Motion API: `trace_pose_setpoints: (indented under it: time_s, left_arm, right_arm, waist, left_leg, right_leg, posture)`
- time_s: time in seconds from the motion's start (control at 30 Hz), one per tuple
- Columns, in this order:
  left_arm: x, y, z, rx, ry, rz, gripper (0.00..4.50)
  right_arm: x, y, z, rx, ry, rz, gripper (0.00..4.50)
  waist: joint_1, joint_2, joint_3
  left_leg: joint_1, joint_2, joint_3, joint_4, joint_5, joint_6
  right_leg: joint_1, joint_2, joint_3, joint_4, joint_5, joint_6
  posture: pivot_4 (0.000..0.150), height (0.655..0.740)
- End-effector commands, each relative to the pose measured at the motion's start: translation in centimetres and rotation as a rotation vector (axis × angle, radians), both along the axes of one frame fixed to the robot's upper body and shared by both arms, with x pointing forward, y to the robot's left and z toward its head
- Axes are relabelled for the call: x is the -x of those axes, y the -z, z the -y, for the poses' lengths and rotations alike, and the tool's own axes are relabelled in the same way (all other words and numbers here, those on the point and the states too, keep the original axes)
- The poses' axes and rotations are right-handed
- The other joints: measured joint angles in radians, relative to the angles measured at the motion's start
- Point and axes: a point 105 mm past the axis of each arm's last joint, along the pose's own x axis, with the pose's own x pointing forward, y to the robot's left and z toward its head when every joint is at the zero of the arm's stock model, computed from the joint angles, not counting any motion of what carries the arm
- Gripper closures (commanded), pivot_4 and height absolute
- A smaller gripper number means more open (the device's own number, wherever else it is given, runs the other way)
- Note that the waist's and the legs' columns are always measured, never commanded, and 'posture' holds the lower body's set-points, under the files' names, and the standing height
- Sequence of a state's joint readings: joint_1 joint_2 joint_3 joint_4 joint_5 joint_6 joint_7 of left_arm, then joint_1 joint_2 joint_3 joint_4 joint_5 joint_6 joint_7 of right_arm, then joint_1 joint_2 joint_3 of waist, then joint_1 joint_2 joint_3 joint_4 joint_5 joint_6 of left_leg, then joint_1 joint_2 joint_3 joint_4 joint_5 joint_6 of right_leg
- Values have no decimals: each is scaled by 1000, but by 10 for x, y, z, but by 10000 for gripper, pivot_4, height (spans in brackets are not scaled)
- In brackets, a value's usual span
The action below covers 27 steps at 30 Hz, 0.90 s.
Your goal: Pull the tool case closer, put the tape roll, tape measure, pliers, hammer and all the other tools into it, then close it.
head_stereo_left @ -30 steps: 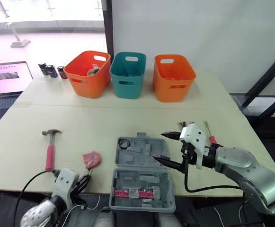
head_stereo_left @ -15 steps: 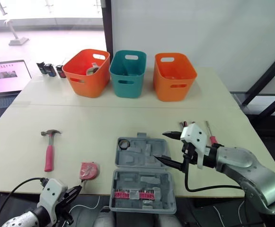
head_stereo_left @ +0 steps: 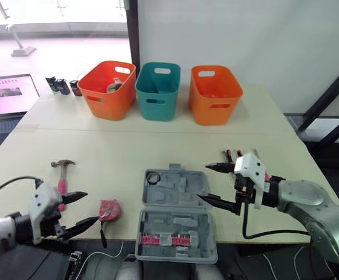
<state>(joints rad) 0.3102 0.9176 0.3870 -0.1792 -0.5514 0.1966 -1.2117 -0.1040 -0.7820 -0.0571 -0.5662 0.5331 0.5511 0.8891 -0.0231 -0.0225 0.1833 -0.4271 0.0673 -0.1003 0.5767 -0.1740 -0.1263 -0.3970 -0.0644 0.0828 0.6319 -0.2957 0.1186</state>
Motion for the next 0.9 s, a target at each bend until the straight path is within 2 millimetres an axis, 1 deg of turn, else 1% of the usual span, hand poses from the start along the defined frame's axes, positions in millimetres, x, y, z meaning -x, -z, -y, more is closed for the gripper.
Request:
trace_pose_setpoints:
  time_s: [0.03,0.1,0.17,0.27,0.43,0.63,0.73,0.9]
  left_arm:
    - [1,11,-18,-52,182,-29,721]
    - [-7,19,-23,-96,260,-14,721]
    - [-18,23,-21,-93,294,14,721]
    - [-32,30,-10,-93,358,35,721]
    - [-43,48,2,-102,421,24,721]
    - [-58,62,6,-98,410,12,721]
    - [-63,68,9,-103,411,3,721]
    - [-67,70,8,-130,413,-2,721]
  right_arm:
    - [2,-9,3,0,-56,40,0]
    - [0,-7,5,15,-65,44,0]
    - [-2,-5,7,36,-66,53,0]
    - [-3,-5,6,35,-57,64,0]
    - [-2,-3,3,36,-25,75,0]
    - [5,-4,1,20,8,76,0]
    - [7,-4,3,22,30,73,0]
    - [10,-5,5,24,52,72,0]
  waist:
    - [2,1,0]
    - [2,2,0]
    - [3,1,1]
    - [8,1,0]
    - [6,1,0]
    - [4,1,0]
    - [6,1,0]
    - [6,1,0]
  left_leg:
    - [0,0,0,0,0,0]
    - [0,0,0,0,0,0]
    - [0,0,0,0,0,0]
    - [0,0,0,0,0,0]
    - [1,1,-1,0,0,1]
    - [2,1,-3,3,1,1]
    - [2,1,-4,5,2,1]
    - [2,1,-5,6,2,1]
  right_leg:
    - [0,0,0,0,0,0]
    - [-1,1,0,1,0,0]
    - [0,1,0,1,0,0]
    - [0,1,0,1,0,1]
    - [0,2,0,7,-1,4]
    - [-3,3,0,18,-2,6]
    - [-1,3,0,18,-2,5]
    - [-1,3,-1,19,-2,5]
  posture:
    - [1500,7400]
    - [1500,7400]
    - [1500,7400]
    - [1500,7400]
    - [1500,7400]
    - [1500,7400]
    - [1500,7400]
    - [1500,7400]
